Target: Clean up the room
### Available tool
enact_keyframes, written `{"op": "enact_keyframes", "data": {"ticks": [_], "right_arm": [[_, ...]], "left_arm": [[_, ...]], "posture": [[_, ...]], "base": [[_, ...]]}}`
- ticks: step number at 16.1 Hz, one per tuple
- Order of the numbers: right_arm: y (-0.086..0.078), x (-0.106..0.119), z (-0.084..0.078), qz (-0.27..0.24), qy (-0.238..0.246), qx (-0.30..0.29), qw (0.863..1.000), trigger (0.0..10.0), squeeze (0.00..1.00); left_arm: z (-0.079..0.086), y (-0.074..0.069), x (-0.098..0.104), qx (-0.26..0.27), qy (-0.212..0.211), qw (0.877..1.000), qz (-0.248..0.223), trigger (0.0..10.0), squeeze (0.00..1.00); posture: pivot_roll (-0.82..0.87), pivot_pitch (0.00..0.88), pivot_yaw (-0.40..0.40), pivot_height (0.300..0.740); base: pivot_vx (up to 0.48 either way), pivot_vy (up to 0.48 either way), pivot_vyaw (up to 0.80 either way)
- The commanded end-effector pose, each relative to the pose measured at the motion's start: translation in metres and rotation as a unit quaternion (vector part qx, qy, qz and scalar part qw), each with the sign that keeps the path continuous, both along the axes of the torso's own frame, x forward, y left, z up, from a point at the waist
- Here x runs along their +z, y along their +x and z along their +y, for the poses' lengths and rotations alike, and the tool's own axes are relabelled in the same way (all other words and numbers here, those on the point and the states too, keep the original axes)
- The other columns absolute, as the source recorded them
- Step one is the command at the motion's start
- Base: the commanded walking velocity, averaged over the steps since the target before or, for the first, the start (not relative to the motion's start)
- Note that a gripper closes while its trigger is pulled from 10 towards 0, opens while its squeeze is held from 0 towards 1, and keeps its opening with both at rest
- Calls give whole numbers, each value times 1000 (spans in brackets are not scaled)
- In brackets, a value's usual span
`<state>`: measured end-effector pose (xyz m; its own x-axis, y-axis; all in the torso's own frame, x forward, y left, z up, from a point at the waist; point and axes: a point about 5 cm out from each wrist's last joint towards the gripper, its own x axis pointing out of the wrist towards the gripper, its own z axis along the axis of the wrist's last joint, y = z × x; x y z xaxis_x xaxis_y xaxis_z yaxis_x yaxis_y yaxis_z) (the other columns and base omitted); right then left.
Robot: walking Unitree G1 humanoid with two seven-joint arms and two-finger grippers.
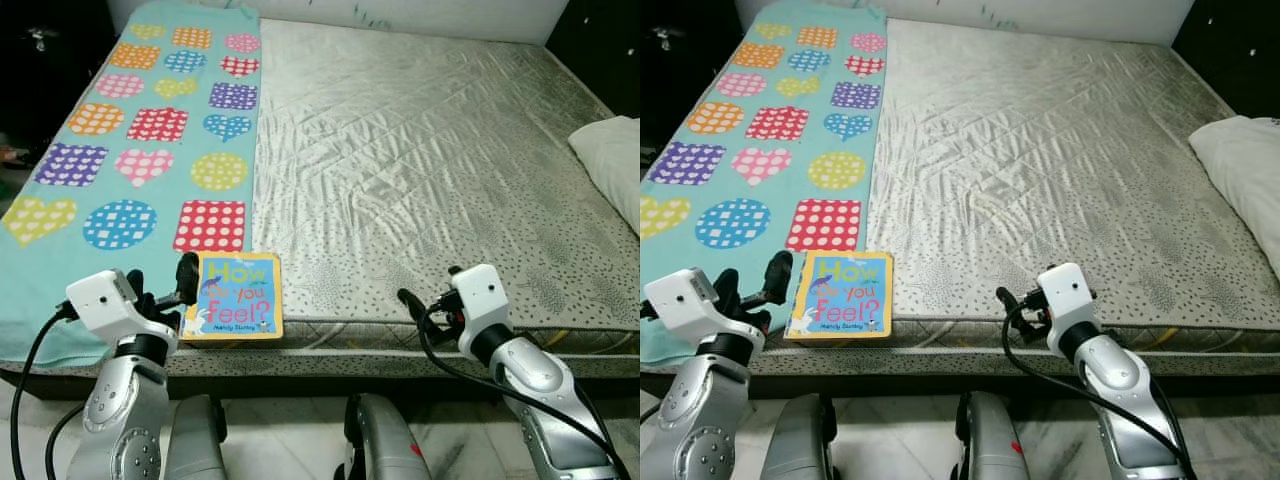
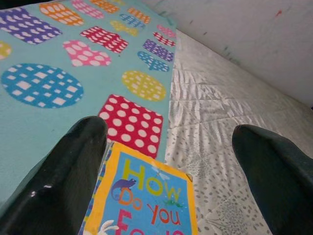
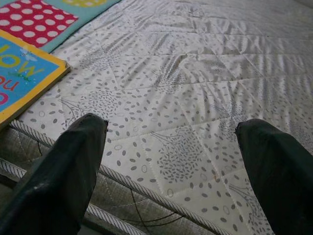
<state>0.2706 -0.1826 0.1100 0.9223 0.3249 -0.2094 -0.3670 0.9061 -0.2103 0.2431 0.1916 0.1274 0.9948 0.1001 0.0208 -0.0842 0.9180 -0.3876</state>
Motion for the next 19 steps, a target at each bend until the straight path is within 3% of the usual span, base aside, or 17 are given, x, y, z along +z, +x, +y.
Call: {"op": "enact_keyframes", "data": {"ticks": [1,9,17,19], "right_arm": [[0,7,-3,-10,-3,-1,1000,10000,0],[2,7,-3,-10,-4,-2,1000,10000,0],[2,5,-3,-8,-7,-3,1000,10000,0],[2,5,-4,-8,-12,-3,1000,10000,0]], "left_arm": [[-2,0,5,-5,0,1000,-12,10000,0],[-3,2,5,-7,-2,1000,-12,10000,0],[-1,2,1,11,-1,1000,9,10000,0],[5,-1,-3,36,5,999,36,10000,0]], "posture": [[-121,143,-104,585],[-124,147,-106,585],[-120,144,-107,585],[-118,143,-110,585]], "base": [[349,0,0],[353,0,0],[0,0,0],[0,0,0]]}}
